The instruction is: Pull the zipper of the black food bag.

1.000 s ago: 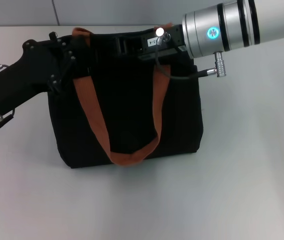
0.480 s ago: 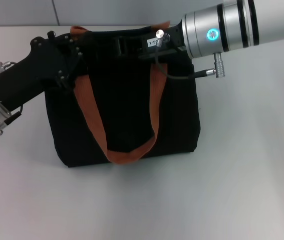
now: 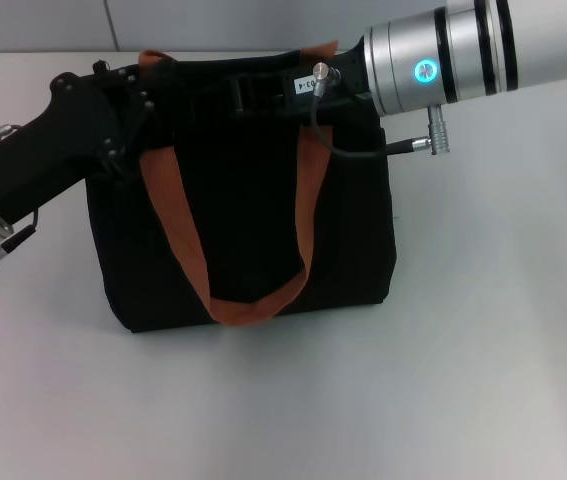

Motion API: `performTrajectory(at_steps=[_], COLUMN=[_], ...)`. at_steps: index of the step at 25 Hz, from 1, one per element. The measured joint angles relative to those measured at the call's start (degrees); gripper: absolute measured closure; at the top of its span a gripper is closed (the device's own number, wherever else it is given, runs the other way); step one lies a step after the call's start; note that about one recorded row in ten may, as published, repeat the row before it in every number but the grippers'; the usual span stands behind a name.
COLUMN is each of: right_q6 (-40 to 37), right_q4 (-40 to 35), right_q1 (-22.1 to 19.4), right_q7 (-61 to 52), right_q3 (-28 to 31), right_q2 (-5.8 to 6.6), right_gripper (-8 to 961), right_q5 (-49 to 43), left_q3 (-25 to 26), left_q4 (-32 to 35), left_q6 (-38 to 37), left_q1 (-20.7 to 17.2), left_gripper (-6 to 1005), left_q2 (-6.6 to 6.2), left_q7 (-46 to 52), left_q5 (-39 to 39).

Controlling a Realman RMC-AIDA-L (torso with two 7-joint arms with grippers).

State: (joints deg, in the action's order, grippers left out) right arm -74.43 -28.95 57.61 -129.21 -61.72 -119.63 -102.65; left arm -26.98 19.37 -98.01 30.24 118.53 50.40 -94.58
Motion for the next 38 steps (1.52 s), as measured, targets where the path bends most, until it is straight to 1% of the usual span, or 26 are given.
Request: performTrajectory(at_steps=[8,14,30,35,38], right_q6=[0.06,0.44,1.31,1.65,2.30], right_q4=[-0.38,-0.36,-0.55,-1.24,-1.68], right_q1=[-0.01,0.82,0.90,0.62,0.57], right_q7=[0.86,0.88,0.95,1.79,1.82], right_q3=[0.25,-0.17,-2.43,-2.63,-3.91], right_q2=[0.00,-0.03,0.08,0.10,0.11], right_gripper=[726,730,772,931,945], right_q5=[0.00,-0.20,-0.39,-0.41,-0.46], left_q3=[2.05,2.67,2.73,2.73,2.73], left_q4=[0.28,0.44,0.50,0.50,0.39], left_q6=[0.21,0.14,0.37,0.24,0.15], left_q1=[-1.88,-2.59,-2.61,-2.72,-2.81], left_gripper=[890,886,875,871,869], left_q2=[-0.24,-0.30,-0.32,-0.29,-0.25], left_q7=[0.46,1.55,2.12,2.15,2.16], left_q5=[0.08,0.10,0.10,0.10,0.10])
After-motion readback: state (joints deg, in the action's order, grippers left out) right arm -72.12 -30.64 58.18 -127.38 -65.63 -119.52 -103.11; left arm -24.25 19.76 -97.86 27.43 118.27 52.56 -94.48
